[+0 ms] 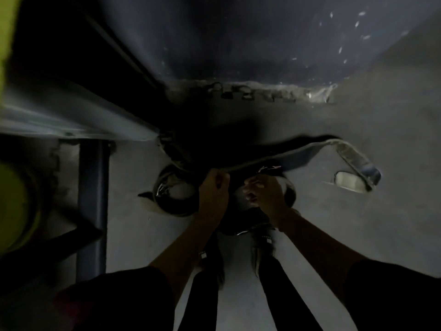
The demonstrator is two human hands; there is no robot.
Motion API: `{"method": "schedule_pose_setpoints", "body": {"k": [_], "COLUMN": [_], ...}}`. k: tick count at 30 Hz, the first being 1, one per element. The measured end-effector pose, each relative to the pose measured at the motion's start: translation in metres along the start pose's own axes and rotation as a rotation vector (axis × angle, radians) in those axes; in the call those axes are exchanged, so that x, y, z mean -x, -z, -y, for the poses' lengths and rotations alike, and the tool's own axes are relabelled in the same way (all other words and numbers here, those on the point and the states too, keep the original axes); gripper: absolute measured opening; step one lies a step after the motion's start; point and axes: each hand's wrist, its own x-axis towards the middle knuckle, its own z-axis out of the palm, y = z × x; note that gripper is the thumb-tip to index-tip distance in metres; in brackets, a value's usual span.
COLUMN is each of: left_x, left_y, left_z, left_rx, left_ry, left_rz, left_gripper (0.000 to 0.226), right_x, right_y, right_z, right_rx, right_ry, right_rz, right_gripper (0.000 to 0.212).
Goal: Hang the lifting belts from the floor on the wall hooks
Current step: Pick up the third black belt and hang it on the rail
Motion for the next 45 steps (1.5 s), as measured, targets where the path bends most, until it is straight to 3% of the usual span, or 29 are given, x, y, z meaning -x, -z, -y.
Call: {"method": "schedule_pose_setpoints", "body": {"k": [4, 8, 10, 13, 16, 22, 26, 29, 33, 36, 39, 45], "left_x": [-0.021, -0.063, -0.096, -0.144, -0.178, -0.213, -0.218, -0.212, -0.186, -0.165, -0.144, -0.084], "left_y": [-0.035, -0.023, -0.006, 0.015, 0.023, 0.035, 0.042, 0.044, 0.050, 0.049, 0.044, 0.030], "left_z": [0.004, 0.043, 0.070, 0.104, 0.133, 0.182, 0.190, 0.186, 0.161, 0.125, 0.073, -0.036], "left_rx": [-0.047, -0.025, -0.009, -0.015, 0.011, 0.033, 0.072, 0.074, 0.120, 0.292, 0.511, 0.666], "left_ry": [0.003, 0.109, 0.158, 0.154, 0.149, 0.141, 0.155, 0.172, 0.253, 0.382, 0.454, 0.346], "left_rz": [0.057, -0.067, -0.134, -0.183, -0.178, -0.245, -0.206, -0.206, -0.213, -0.161, -0.166, -0.100], "left_gripper": [0.021, 0.011, 0.017, 0.023, 0.014, 0.027, 0.032, 0.032, 0.040, 0.058, 0.056, 0.056], "right_x": [-0.023, -0.067, -0.100, -0.156, -0.204, -0.261, -0.272, -0.255, -0.206, -0.153, -0.099, -0.004], "right_y": [0.008, -0.026, -0.057, -0.108, -0.150, -0.189, -0.194, -0.194, -0.177, -0.151, -0.115, -0.024], "right_z": [-0.026, -0.033, -0.033, -0.039, -0.049, -0.080, -0.093, -0.088, -0.062, -0.039, -0.012, 0.058], "right_rx": [0.025, 0.135, 0.224, 0.438, 0.600, 0.977, 1.353, 1.292, 0.976, 0.856, 0.705, 0.455], "right_ry": [0.077, 0.152, 0.244, 0.386, 0.485, 0.559, 0.642, 0.708, 0.705, 0.627, 0.639, 0.614], "right_rz": [-0.021, 0.051, 0.110, 0.193, 0.234, 0.324, 0.225, 0.099, -0.024, -0.049, -0.100, -0.114], "right_gripper": [0.015, 0.016, 0.015, 0.012, 0.012, 0.034, 0.035, 0.033, 0.026, 0.031, 0.037, 0.043]}}
